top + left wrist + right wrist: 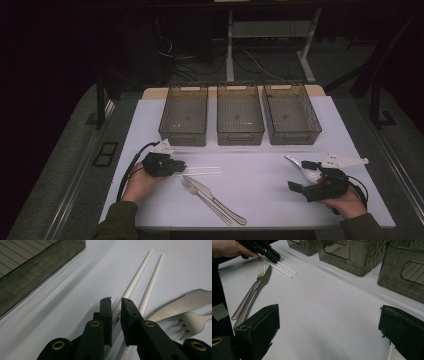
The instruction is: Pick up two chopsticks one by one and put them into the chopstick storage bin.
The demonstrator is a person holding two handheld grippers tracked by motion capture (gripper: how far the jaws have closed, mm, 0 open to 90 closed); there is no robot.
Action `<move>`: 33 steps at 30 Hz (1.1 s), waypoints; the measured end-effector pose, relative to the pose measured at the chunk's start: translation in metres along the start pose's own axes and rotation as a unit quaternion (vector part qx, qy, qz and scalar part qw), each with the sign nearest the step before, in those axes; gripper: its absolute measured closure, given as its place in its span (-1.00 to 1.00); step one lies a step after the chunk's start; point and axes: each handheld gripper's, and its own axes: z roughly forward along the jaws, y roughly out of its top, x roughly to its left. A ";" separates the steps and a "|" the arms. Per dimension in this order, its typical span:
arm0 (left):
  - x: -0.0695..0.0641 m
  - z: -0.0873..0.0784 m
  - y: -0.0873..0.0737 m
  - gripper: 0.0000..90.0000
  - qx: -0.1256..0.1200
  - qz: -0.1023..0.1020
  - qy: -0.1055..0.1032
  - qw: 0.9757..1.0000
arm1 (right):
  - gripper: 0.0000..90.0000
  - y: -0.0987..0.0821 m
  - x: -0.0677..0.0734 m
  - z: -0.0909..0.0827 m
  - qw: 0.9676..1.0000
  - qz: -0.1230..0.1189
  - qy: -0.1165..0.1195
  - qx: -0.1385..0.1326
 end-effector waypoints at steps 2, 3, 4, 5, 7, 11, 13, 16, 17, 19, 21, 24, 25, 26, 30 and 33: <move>0.000 0.000 0.000 0.76 0.000 -0.001 0.002 1.000 | -0.92 0.000 0.000 0.000 1.000 0.000 0.000 0.000; 0.000 0.000 0.000 0.76 -0.001 -0.002 0.004 1.000 | -0.92 0.000 0.000 0.000 1.000 0.000 0.000 0.000; 0.000 0.000 0.000 0.76 -0.001 -0.004 0.005 1.000 | -0.92 0.000 0.000 0.000 1.000 0.000 0.001 0.000; 0.000 0.001 0.000 0.76 -0.003 -0.009 0.006 1.000 | -0.92 0.000 0.000 0.000 1.000 0.000 0.001 0.000; 0.001 0.001 0.001 0.77 -0.004 -0.008 0.008 1.000 | -0.92 0.000 0.000 0.000 1.000 0.000 0.001 0.000; 0.001 0.002 0.001 0.78 -0.013 -0.016 0.013 1.000 | -0.92 0.000 0.000 0.000 1.000 0.000 0.001 0.000; 0.001 -0.002 0.003 0.98 -0.020 -0.016 0.037 0.999 | -0.92 0.000 0.000 0.000 1.000 0.001 0.001 0.000; 0.005 0.002 0.002 0.98 0.001 -0.012 0.043 0.999 | -0.92 0.000 0.000 0.000 1.000 0.001 0.001 0.001; 0.005 0.001 0.001 0.98 0.004 -0.010 0.043 0.999 | -0.92 0.000 0.000 0.000 1.000 0.001 0.000 0.001; 0.004 0.002 0.002 0.98 0.005 -0.003 0.048 0.999 | -0.92 0.000 0.000 0.000 1.000 0.000 0.000 0.001; 0.004 0.002 0.002 0.98 0.002 -0.007 0.046 0.999 | -0.92 0.000 -0.001 0.000 1.000 0.001 0.000 0.001; 0.004 0.000 0.002 0.98 -0.006 -0.007 0.041 0.999 | -0.92 0.000 0.000 0.000 1.000 0.000 0.000 0.001; 0.004 -0.002 0.003 0.97 -0.015 -0.006 0.037 0.999 | -0.92 0.000 0.000 -0.001 1.000 0.000 0.000 0.001; 0.003 -0.003 0.003 0.93 -0.027 -0.010 0.030 0.999 | -0.92 0.000 0.000 -0.001 1.000 0.000 0.000 0.000; -0.002 -0.008 0.005 0.79 -0.024 -0.001 0.001 1.000 | -0.92 0.000 0.000 -0.001 1.000 0.002 -0.001 0.000; -0.004 -0.008 0.003 0.75 0.000 0.009 -0.001 1.000 | -0.92 0.000 0.000 -0.001 1.000 0.002 0.000 -0.001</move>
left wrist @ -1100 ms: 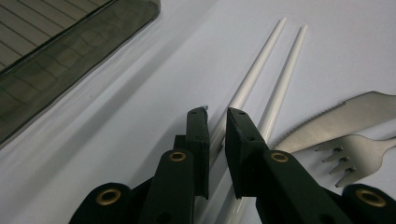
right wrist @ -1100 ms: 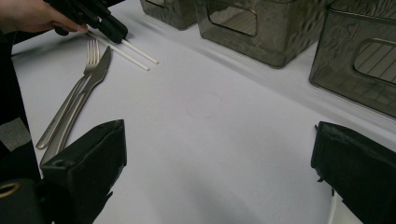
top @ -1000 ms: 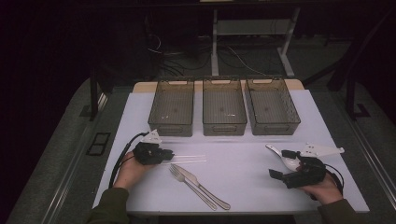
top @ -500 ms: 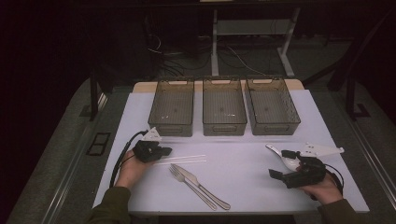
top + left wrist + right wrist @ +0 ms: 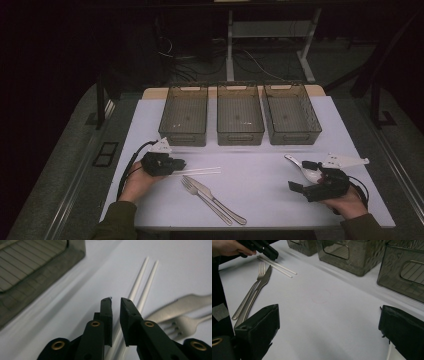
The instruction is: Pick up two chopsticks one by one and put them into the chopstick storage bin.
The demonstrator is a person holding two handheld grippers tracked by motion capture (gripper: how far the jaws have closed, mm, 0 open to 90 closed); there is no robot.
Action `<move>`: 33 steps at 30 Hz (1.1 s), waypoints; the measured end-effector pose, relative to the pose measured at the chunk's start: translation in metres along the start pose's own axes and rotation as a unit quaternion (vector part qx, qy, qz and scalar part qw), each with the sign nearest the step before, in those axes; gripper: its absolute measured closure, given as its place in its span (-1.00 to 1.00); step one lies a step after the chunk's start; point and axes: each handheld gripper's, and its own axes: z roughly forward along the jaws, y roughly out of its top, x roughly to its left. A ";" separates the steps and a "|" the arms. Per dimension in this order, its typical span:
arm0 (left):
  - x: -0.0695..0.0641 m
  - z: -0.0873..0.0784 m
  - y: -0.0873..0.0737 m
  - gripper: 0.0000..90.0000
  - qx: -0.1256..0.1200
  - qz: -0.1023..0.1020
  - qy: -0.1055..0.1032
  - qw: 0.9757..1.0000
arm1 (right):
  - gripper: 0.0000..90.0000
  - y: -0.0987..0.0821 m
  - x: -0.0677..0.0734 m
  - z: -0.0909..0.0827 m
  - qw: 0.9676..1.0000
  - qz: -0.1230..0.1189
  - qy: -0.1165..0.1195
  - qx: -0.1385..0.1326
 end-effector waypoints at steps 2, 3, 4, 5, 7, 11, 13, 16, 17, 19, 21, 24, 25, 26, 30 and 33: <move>0.000 0.000 -0.001 0.75 0.008 0.003 0.003 1.000 | -0.92 0.000 0.000 0.000 1.000 0.000 0.000 0.000; 0.000 -0.001 -0.002 0.76 0.007 0.001 0.003 1.000 | -0.92 0.000 0.000 0.000 1.000 0.001 0.000 0.000; 0.000 -0.001 -0.002 0.77 0.007 0.002 0.003 1.000 | -0.92 0.000 0.000 0.000 1.000 0.001 0.000 0.000; 0.000 -0.001 -0.001 0.77 0.008 0.003 0.003 1.000 | -0.92 0.000 0.000 0.000 1.000 0.001 0.000 0.000; 0.000 0.001 -0.001 0.79 0.005 0.004 -0.001 1.000 | -0.92 0.000 0.000 0.000 1.000 0.000 0.000 0.000; -0.003 0.003 -0.001 0.73 0.021 0.014 0.000 1.000 | -0.92 0.000 0.000 0.000 1.000 0.000 0.000 0.000; -0.002 0.003 -0.002 0.73 0.022 0.013 0.001 1.000 | -0.92 0.000 0.000 -0.001 1.000 0.000 0.000 -0.001; -0.002 0.005 -0.002 0.73 0.024 0.014 0.007 1.000 | -0.92 0.000 0.000 0.000 1.000 0.001 0.000 0.000; -0.001 0.005 -0.001 0.73 0.027 0.020 0.008 0.999 | -0.92 0.000 0.000 0.000 1.000 0.001 0.000 0.000; -0.001 0.007 0.001 0.74 0.027 0.019 0.012 0.999 | -0.92 0.000 0.000 0.000 1.000 0.000 0.000 0.001; 0.000 0.008 0.003 0.75 0.028 0.016 0.014 0.999 | -0.92 0.000 0.000 0.000 1.000 0.001 0.000 0.001; 0.002 0.010 0.005 0.77 0.027 0.015 0.021 0.999 | -0.92 0.000 0.000 0.001 1.000 -0.001 0.001 0.002; 0.003 0.011 0.006 0.77 0.027 0.014 0.023 0.999 | -0.92 0.000 0.000 0.001 1.000 -0.001 0.001 0.002; 0.004 0.012 0.006 0.77 0.025 0.013 0.025 0.999 | -0.92 0.000 0.000 0.001 1.000 0.000 0.001 0.002; 0.007 0.013 0.007 0.78 0.021 0.005 0.032 0.999 | -0.92 0.000 0.000 0.001 1.000 0.000 0.002 0.002; 0.009 0.015 0.008 0.79 0.014 0.002 0.032 0.999 | -0.92 0.000 0.000 0.002 1.000 0.000 0.002 0.002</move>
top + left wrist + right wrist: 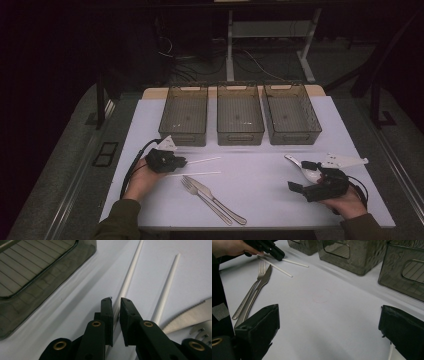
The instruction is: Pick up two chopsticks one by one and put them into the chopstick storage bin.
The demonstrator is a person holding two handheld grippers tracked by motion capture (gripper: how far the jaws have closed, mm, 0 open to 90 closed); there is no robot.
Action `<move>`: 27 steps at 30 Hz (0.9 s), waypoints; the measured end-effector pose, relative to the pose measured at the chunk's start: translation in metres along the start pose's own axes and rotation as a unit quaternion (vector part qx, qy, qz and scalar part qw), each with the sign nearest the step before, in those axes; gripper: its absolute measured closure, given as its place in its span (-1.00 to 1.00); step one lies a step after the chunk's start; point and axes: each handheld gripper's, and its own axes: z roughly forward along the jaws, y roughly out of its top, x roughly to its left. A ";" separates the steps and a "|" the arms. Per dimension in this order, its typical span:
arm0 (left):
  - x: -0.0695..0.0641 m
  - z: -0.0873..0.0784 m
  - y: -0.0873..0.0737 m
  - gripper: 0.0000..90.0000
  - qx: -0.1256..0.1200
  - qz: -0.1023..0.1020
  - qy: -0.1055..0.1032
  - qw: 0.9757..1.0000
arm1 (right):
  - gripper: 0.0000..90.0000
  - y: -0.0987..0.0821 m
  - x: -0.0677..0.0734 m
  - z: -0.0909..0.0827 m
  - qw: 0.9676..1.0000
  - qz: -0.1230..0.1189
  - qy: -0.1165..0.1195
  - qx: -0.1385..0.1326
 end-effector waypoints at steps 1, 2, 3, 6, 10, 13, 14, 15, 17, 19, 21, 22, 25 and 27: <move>0.001 0.000 0.000 0.79 -0.002 -0.006 -0.003 1.000 | -0.92 0.000 0.000 0.000 1.000 0.000 0.000 0.000; 0.002 0.000 -0.001 0.80 -0.008 -0.009 -0.006 1.000 | -0.92 0.000 0.000 0.000 1.000 0.001 0.000 0.000; 0.003 0.000 -0.001 0.82 -0.016 -0.015 -0.010 1.000 | -0.92 0.000 0.000 0.000 1.000 0.000 0.000 0.001; 0.005 -0.006 -0.001 0.98 -0.039 -0.014 -0.012 0.999 | -0.92 0.000 0.000 0.000 1.000 0.001 0.001 0.002; 0.003 -0.004 -0.003 0.81 -0.022 -0.006 -0.007 1.000 | -0.92 0.000 0.000 0.000 1.000 0.000 0.001 0.001; 0.003 -0.003 -0.004 0.73 -0.018 -0.006 -0.006 1.000 | -0.92 0.000 0.000 0.000 1.000 -0.001 0.000 0.001; 0.004 -0.003 -0.005 0.69 -0.015 -0.004 -0.008 1.000 | -0.92 0.000 0.000 -0.001 1.000 0.000 0.000 0.000; 0.004 -0.002 -0.006 0.65 -0.012 -0.007 -0.007 1.000 | -0.92 0.000 0.000 -0.001 1.000 0.000 0.000 0.000; 0.006 -0.004 -0.008 0.62 -0.018 -0.014 -0.014 1.000 | -0.92 0.000 0.000 -0.001 1.000 0.000 0.000 0.000; 0.008 -0.004 -0.010 0.61 -0.021 -0.015 -0.018 1.000 | -0.92 0.000 0.000 -0.001 1.000 0.000 0.000 0.000; 0.008 -0.004 -0.012 0.64 -0.024 -0.015 -0.020 0.999 | -0.92 0.000 0.000 -0.001 1.000 0.000 0.000 0.000; 0.009 -0.004 -0.012 0.67 -0.026 -0.014 -0.021 0.999 | -0.92 0.000 0.000 -0.001 1.000 0.000 0.000 0.001; 0.013 -0.005 -0.014 0.75 -0.028 -0.004 -0.029 0.999 | -0.92 0.000 0.000 -0.001 1.000 0.000 0.001 0.001; 0.015 -0.004 -0.015 0.77 -0.031 -0.004 -0.036 0.999 | -0.92 0.000 0.000 -0.001 1.000 0.000 0.001 0.001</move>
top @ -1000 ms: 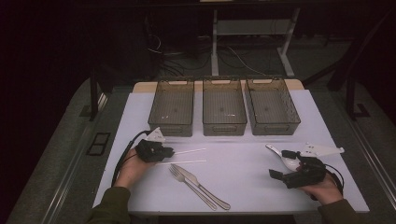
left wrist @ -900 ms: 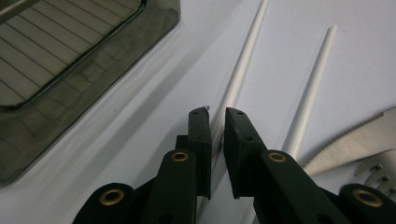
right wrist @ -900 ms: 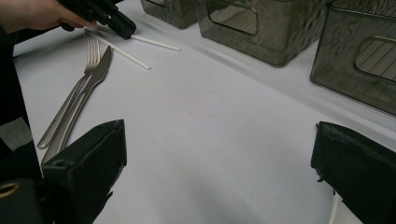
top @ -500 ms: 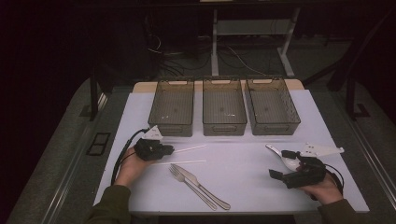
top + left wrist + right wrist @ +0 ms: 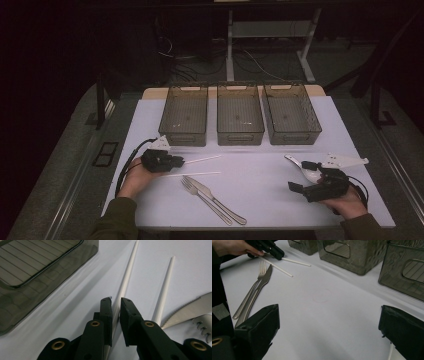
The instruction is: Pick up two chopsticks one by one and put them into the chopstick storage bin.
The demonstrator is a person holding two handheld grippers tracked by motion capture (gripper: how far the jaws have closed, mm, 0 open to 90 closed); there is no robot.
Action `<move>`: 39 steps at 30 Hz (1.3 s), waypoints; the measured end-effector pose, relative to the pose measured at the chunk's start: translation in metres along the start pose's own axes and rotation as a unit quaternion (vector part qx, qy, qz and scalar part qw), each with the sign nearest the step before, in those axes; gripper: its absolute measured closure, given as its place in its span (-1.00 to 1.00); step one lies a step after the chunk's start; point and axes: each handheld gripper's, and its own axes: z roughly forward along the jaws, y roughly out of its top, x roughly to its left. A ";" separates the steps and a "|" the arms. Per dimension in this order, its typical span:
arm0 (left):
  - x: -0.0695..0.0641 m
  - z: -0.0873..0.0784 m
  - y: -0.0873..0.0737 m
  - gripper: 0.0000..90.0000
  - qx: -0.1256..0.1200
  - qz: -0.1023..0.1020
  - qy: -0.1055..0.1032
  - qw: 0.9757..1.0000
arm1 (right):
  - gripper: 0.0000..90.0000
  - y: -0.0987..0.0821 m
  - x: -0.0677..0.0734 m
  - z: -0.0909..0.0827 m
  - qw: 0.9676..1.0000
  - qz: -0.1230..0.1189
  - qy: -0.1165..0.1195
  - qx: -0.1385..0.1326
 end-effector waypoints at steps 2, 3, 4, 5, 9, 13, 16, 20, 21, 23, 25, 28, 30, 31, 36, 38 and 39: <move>0.001 0.000 0.000 0.78 -0.001 0.000 -0.003 1.000 | -0.92 0.000 0.000 0.000 1.000 0.000 0.000 0.000; 0.001 0.000 0.000 0.79 -0.001 0.000 -0.005 1.000 | -0.92 0.000 0.000 0.000 1.000 0.000 0.001 0.001; 0.001 0.000 0.000 0.80 -0.002 0.002 -0.006 1.000 | -0.92 0.000 0.000 0.001 1.000 0.001 0.001 0.001; 0.002 0.000 0.000 0.81 -0.001 0.004 -0.009 1.000 | -0.92 0.000 0.000 0.001 1.000 0.001 0.001 0.002; 0.001 0.000 0.001 0.85 -0.013 -0.004 -0.019 1.000 | -0.92 0.000 0.000 0.001 1.000 0.001 0.001 0.002; -0.002 0.000 0.006 1.00 0.002 0.021 0.002 1.000 | -0.92 0.000 0.000 0.001 1.000 0.002 0.001 0.003; -0.001 0.002 0.004 0.99 0.005 0.018 -0.002 1.000 | -0.92 0.000 0.000 0.001 1.000 0.002 0.001 0.002; 0.000 0.000 0.003 0.98 -0.011 0.006 -0.007 1.000 | -0.92 0.000 0.000 0.000 1.000 0.001 0.001 0.001; 0.000 -0.002 0.004 0.98 -0.017 0.005 -0.010 1.000 | -0.92 0.000 0.000 0.000 1.000 0.001 0.001 0.001; -0.001 -0.007 0.005 0.98 -0.027 0.004 -0.019 0.999 | -0.92 0.000 0.000 0.000 1.000 0.001 0.001 0.002; -0.002 -0.010 0.006 0.95 -0.014 0.012 -0.019 1.000 | -0.92 0.000 0.000 0.000 1.000 0.001 0.000 0.001; -0.004 -0.011 0.005 0.79 0.005 0.015 -0.019 1.000 | -0.92 0.000 0.000 0.000 1.000 0.001 0.000 0.001; -0.004 -0.009 0.004 0.75 0.009 0.012 -0.024 1.000 | -0.92 0.000 0.000 0.000 1.000 0.001 0.001 0.002; -0.005 -0.008 0.004 0.75 0.012 0.013 -0.024 1.000 | -0.92 0.000 0.000 0.000 1.000 0.001 0.001 0.001; -0.005 -0.003 0.002 0.80 0.022 0.014 -0.029 0.999 | -0.92 0.000 0.000 0.000 1.000 0.002 0.000 0.001; -0.006 -0.003 0.001 0.81 0.022 0.022 -0.027 0.999 | -0.92 0.000 0.000 0.000 1.000 0.002 0.000 0.002; -0.005 -0.003 0.000 0.81 0.019 0.020 -0.029 0.999 | -0.92 0.000 0.000 0.000 1.000 0.001 0.001 0.002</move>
